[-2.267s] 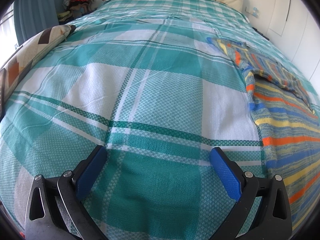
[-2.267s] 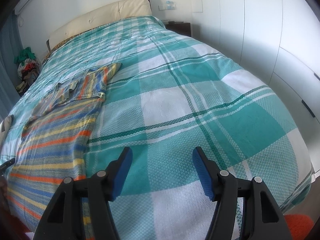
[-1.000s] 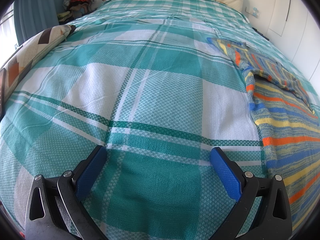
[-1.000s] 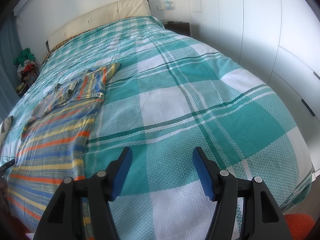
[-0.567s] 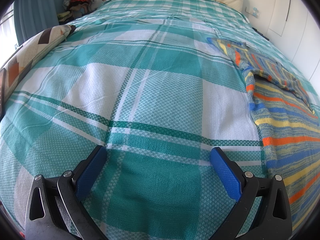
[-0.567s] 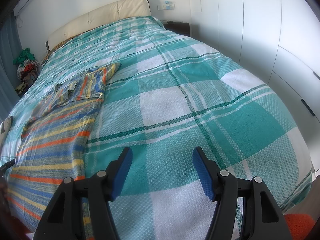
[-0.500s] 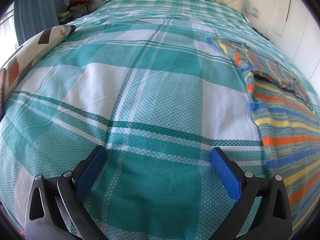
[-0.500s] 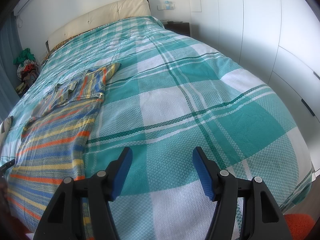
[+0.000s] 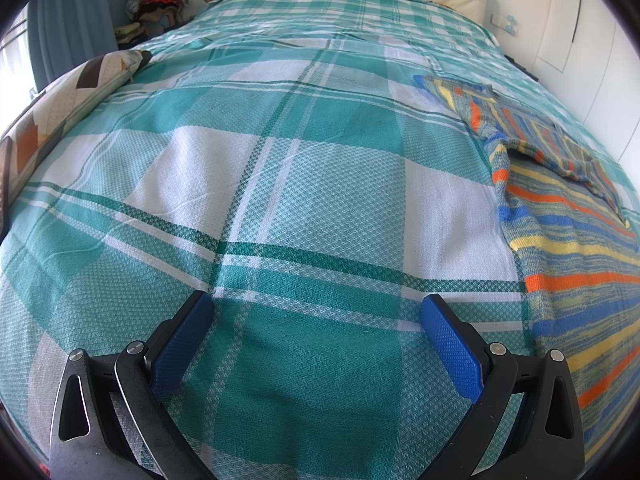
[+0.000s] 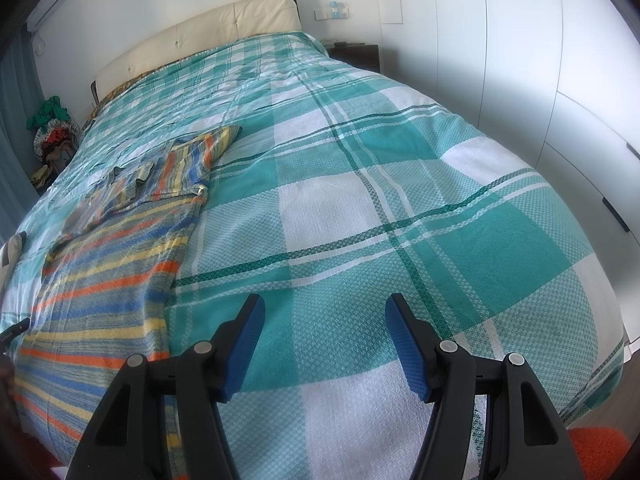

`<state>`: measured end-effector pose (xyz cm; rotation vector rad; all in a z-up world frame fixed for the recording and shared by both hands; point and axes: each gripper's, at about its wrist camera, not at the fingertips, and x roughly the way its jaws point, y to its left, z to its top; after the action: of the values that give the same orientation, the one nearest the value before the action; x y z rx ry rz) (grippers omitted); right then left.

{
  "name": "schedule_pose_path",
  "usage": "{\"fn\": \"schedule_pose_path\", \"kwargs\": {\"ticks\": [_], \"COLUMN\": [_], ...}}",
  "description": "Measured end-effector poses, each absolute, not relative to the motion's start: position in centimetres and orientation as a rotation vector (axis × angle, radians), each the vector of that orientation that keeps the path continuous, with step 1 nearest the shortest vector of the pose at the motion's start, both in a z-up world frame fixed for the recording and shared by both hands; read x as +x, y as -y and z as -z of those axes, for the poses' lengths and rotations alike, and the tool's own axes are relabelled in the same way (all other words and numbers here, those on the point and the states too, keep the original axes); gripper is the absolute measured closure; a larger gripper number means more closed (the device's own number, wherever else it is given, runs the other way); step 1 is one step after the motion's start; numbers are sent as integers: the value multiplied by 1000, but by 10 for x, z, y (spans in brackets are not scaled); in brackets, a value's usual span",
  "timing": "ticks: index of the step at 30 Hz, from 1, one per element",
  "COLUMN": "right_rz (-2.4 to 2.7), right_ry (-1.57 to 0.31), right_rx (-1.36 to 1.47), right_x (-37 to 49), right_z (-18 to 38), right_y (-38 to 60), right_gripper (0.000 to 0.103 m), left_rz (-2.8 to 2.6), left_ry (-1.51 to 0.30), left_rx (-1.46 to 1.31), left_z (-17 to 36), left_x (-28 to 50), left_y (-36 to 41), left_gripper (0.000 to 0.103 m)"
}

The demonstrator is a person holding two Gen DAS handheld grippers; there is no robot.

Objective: Fold small clothes

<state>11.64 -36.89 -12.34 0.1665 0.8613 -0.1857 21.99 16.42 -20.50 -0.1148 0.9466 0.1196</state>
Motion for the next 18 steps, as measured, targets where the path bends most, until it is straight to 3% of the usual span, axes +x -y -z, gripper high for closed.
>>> {"fn": "schedule_pose_path", "kwargs": {"ticks": [18], "right_rz": [169], "right_ry": [-847], "right_rx": [211], "right_x": [118], "right_z": [120], "right_y": [370], "right_gripper": [36], "left_rz": [22], "left_ry": [-990], "left_rx": [-243], "left_z": [157], "left_x": [175], "left_y": [-152], "left_gripper": [2]}}
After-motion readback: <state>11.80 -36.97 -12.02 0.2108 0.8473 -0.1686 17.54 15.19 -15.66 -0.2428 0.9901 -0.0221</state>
